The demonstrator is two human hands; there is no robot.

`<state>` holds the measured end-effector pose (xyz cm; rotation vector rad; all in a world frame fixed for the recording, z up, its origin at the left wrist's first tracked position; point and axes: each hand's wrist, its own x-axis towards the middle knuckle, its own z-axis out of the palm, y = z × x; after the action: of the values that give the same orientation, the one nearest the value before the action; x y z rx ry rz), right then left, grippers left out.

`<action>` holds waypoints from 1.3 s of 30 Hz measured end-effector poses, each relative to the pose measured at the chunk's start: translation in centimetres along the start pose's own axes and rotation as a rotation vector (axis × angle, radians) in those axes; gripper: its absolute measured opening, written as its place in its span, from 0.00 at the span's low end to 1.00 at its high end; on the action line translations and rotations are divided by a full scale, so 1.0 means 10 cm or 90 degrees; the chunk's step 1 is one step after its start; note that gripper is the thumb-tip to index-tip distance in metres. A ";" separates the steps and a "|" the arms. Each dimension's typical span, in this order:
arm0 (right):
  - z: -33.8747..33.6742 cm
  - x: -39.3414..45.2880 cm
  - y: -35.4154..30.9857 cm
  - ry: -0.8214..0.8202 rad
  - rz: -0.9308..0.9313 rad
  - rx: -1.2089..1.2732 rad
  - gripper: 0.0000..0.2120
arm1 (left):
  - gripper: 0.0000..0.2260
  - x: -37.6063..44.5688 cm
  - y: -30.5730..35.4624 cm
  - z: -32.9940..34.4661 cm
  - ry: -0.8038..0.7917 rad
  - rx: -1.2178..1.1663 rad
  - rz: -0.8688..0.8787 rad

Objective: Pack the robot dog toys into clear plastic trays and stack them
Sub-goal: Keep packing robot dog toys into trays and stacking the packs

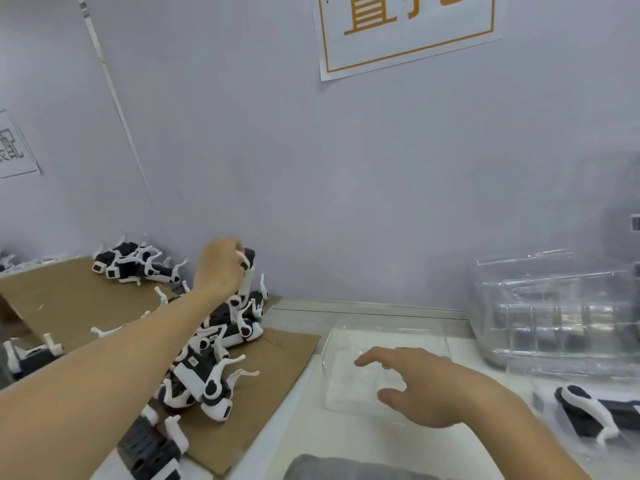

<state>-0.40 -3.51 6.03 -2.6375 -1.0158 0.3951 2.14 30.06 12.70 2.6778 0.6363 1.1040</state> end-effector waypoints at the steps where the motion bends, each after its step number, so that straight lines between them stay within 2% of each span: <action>1: 0.01 0.00 0.00 0.004 -0.002 -0.001 0.21 | 0.08 0.03 0.10 -0.05 0.019 -0.039 0.004; 5: 0.02 0.02 0.05 0.068 -0.004 0.056 0.19 | 0.08 0.00 0.67 -0.23 0.072 -0.202 -0.001; 9: -0.14 0.07 0.11 0.391 0.043 0.307 0.09 | 0.07 -0.41 1.29 -0.43 0.127 -0.480 -0.036; 11: -0.24 0.05 0.11 0.448 0.073 0.535 0.10 | 0.08 -0.73 1.51 -0.43 0.149 -0.599 -0.050; 13: -0.32 0.01 0.10 0.422 0.080 0.729 0.12 | 0.10 -1.04 1.65 -0.36 0.190 -0.643 -0.056; 15: -0.36 -0.01 0.08 0.387 0.087 0.840 0.15 | 0.14 -1.29 1.76 -0.27 0.221 -0.645 -0.038; 17: -0.40 -0.03 0.07 0.354 0.100 0.934 0.18 | 0.18 -1.42 1.82 -0.19 0.206 -0.627 0.038; 22: -0.44 -0.10 0.17 0.305 0.090 1.119 0.27 | 0.11 -1.50 1.90 -0.04 0.053 -0.511 0.373; 25: -0.41 -0.15 0.29 0.289 0.064 1.187 0.30 | 0.13 -1.57 1.97 0.03 -0.073 -0.457 0.412; 27: -0.41 -0.17 0.34 0.287 0.023 1.211 0.27 | 0.20 -1.63 2.05 0.04 -0.157 -0.478 0.422; 29: -0.44 -0.14 0.36 0.353 -0.003 1.183 0.19 | 0.25 -1.67 2.10 0.00 -0.230 -0.547 0.405; 31: -0.46 -0.09 0.40 0.472 0.038 1.092 0.11 | 0.23 -1.66 2.12 -0.06 -0.252 -0.625 0.370; 34: -0.48 -0.06 0.46 0.584 0.084 1.015 0.08 | 0.15 -1.61 2.11 -0.11 -0.147 -0.715 0.253; 37: -0.48 -0.06 0.48 0.588 0.071 0.995 0.06 | 0.12 -1.51 2.04 -0.09 -0.008 -0.720 0.067; 39: -0.48 -0.08 0.46 0.563 0.025 0.944 0.07 | 0.08 -1.42 1.93 -0.07 -0.023 -0.737 -0.041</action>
<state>3.56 -8.14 8.91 -1.1917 -0.1440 -0.0729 -1.16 6.40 10.39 1.6461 0.0045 0.9569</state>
